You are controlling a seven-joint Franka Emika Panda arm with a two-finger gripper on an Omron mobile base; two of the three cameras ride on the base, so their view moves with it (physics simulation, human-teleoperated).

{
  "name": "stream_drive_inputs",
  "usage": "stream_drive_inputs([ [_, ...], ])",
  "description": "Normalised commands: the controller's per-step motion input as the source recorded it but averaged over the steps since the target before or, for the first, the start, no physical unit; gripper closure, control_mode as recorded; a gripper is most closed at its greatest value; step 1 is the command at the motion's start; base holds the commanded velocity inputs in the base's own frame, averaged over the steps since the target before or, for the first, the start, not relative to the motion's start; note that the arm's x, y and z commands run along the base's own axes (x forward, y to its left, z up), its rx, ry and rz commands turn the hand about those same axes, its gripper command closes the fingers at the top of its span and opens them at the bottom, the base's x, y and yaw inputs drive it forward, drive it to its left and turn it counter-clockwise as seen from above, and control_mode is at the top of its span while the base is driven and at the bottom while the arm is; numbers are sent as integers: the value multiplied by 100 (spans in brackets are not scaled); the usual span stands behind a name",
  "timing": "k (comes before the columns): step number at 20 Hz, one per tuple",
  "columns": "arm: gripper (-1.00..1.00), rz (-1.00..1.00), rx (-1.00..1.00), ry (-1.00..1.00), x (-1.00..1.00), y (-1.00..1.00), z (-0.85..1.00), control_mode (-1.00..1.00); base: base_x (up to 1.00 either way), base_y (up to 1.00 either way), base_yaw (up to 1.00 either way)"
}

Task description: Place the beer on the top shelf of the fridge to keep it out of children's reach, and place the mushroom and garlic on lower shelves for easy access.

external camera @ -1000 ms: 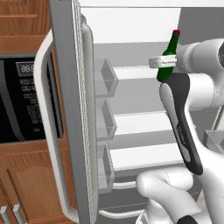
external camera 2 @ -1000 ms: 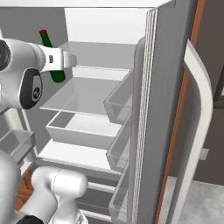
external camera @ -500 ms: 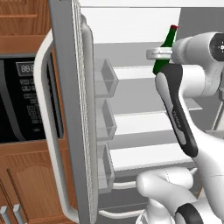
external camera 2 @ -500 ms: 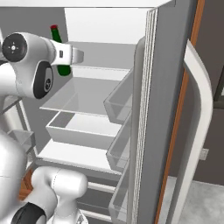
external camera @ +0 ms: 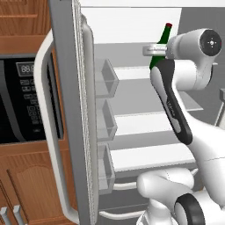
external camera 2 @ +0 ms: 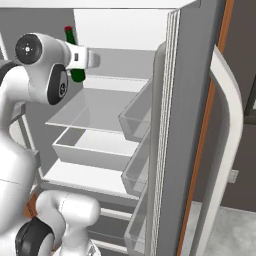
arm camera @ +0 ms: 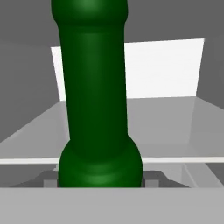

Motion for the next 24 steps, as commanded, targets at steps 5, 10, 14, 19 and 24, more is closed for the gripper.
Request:
stream_drive_inputs([
  [5, 100, 0, 0, 0, 40, 0, 0, -100, 0, 0, 0],
  [10, 100, 0, 0, 0, 41, 0, -3, -100, 0, 0, 0],
  [14, 100, 0, 0, 0, 41, 0, -11, -100, 0, 0, 0],
  [19, 100, 0, 0, 0, 41, 0, -12, -100, 0, 0, 0],
  [24, 100, 0, 0, 0, 42, 0, -12, -100, 0, 0, 0],
])
